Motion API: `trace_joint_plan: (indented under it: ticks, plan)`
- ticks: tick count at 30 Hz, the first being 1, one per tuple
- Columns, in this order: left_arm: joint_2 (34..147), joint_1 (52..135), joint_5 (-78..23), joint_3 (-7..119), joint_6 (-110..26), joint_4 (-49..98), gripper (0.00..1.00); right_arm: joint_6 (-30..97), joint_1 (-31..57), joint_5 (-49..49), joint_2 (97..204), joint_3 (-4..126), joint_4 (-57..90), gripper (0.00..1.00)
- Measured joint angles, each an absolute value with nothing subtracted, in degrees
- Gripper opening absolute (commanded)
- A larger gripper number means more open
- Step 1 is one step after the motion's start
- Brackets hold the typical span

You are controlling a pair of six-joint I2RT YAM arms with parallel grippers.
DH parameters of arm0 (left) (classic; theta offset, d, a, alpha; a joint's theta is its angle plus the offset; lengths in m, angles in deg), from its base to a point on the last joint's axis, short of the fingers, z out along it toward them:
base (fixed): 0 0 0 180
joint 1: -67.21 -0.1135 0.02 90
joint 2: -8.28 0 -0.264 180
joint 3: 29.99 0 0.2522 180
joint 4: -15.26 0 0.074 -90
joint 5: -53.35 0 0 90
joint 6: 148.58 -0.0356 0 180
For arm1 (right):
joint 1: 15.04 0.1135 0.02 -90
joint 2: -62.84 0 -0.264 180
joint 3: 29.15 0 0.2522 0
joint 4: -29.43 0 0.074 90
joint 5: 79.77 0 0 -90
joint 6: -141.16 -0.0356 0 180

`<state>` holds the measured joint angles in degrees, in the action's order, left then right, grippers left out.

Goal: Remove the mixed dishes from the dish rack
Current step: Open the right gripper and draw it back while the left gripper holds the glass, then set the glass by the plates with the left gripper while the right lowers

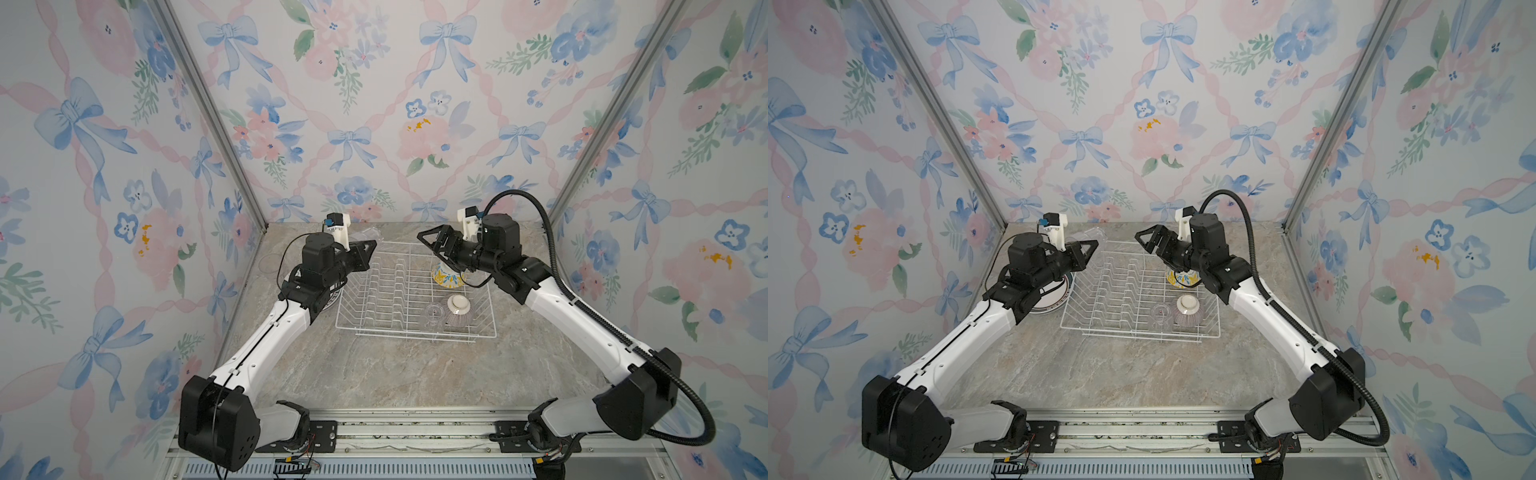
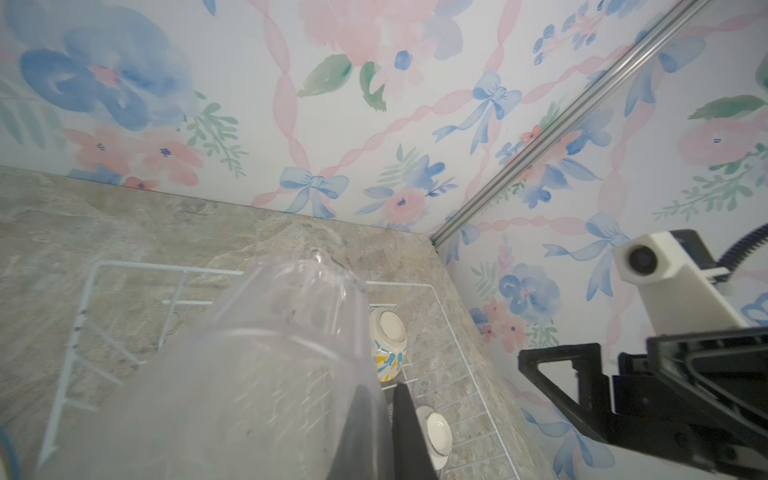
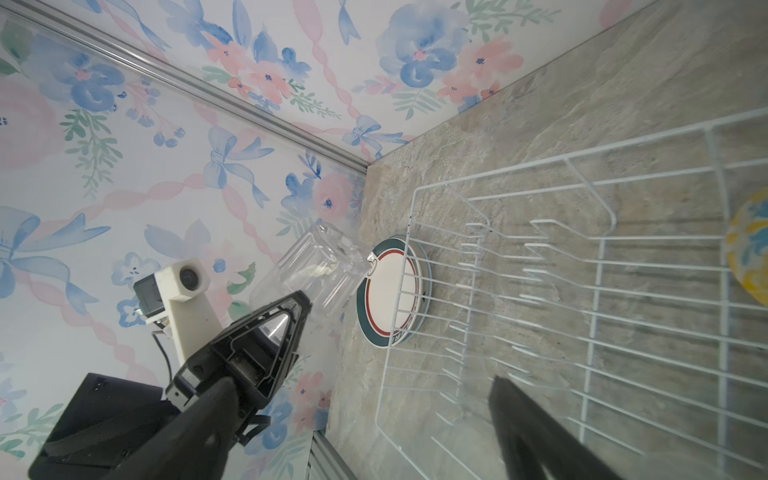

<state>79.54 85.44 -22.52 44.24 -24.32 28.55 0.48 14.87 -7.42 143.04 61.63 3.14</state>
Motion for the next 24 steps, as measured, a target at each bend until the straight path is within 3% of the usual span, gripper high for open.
trace_joint_plan:
  ticks: [13, 17, 24]
  plan:
    - [65.25, 62.82, -32.35, 43.45, -31.03, 60.35, 0.0, 19.74, 15.51, 6.52, 135.24, 53.6, -8.29, 0.97]
    - [66.32, 55.3, -32.2, 43.45, -33.65, 65.6, 0.0, 22.29, 15.51, 7.11, 133.9, 51.81, -10.02, 0.97]
    - [73.75, 52.09, -32.27, 43.58, -35.73, 68.33, 0.0, 26.27, 15.55, 7.35, 132.13, 51.55, -11.77, 0.97]
